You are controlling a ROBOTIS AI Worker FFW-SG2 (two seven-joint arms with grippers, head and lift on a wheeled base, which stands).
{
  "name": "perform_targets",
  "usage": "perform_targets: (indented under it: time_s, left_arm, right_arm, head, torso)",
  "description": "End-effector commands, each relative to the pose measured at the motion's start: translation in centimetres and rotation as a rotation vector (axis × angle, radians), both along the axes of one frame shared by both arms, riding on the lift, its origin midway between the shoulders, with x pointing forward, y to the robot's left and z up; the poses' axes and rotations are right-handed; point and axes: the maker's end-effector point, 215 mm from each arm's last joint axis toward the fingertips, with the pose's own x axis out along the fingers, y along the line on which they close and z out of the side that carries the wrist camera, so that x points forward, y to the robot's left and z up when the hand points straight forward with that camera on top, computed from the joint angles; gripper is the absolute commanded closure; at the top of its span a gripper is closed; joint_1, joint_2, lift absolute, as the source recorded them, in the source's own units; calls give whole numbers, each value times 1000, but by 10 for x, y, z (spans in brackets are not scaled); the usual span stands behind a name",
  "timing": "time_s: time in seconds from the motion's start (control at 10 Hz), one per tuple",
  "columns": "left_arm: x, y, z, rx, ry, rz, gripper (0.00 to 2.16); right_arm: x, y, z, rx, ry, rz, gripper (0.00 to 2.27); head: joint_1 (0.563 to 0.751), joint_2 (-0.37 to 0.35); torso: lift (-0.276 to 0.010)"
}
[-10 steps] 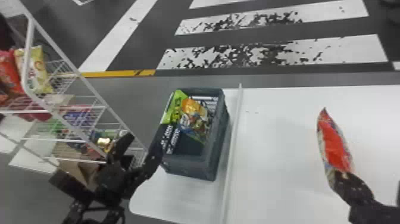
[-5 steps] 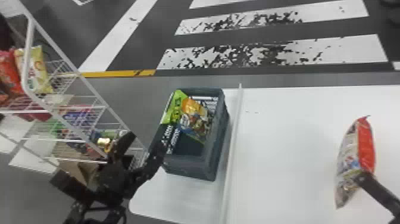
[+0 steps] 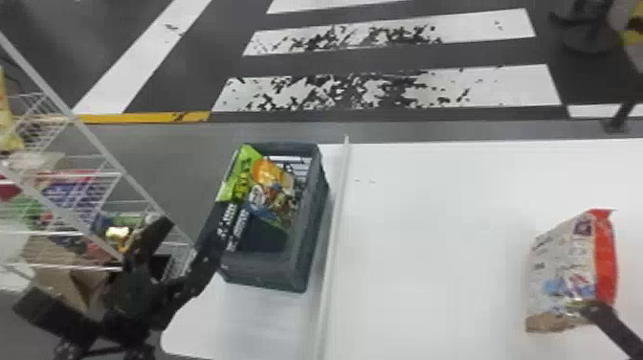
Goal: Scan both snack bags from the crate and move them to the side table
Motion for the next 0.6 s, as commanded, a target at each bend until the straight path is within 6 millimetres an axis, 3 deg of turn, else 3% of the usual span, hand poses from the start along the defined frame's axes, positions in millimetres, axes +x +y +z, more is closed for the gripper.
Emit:
perform_targets:
  time_s: [0.0, 0.1, 0.3, 0.5]
  left_arm:
    - [1, -2, 1, 0, -3, -4, 60]
    - [1, -5, 3, -2, -7, -9, 60]
    - [0, -6, 6, 0, -11, -14, 60]
    - [-2, -4, 6, 5, -8, -13, 60]
  right_arm:
    - [-7, -21, -9, -22, 33, -38, 2246]
    - [-13, -20, -18, -34, 82, -13, 2243]
    - [-24, -11, -32, -59, 165, 45, 1916]
    - [-22, 4, -39, -87, 207, 122, 1899]
  head:
    - [695, 171]
    - [695, 136]
    - [695, 117]
    - [695, 134]
  torso:
    - [-29]
    - [-29]
    - [-29]
    - [-29]
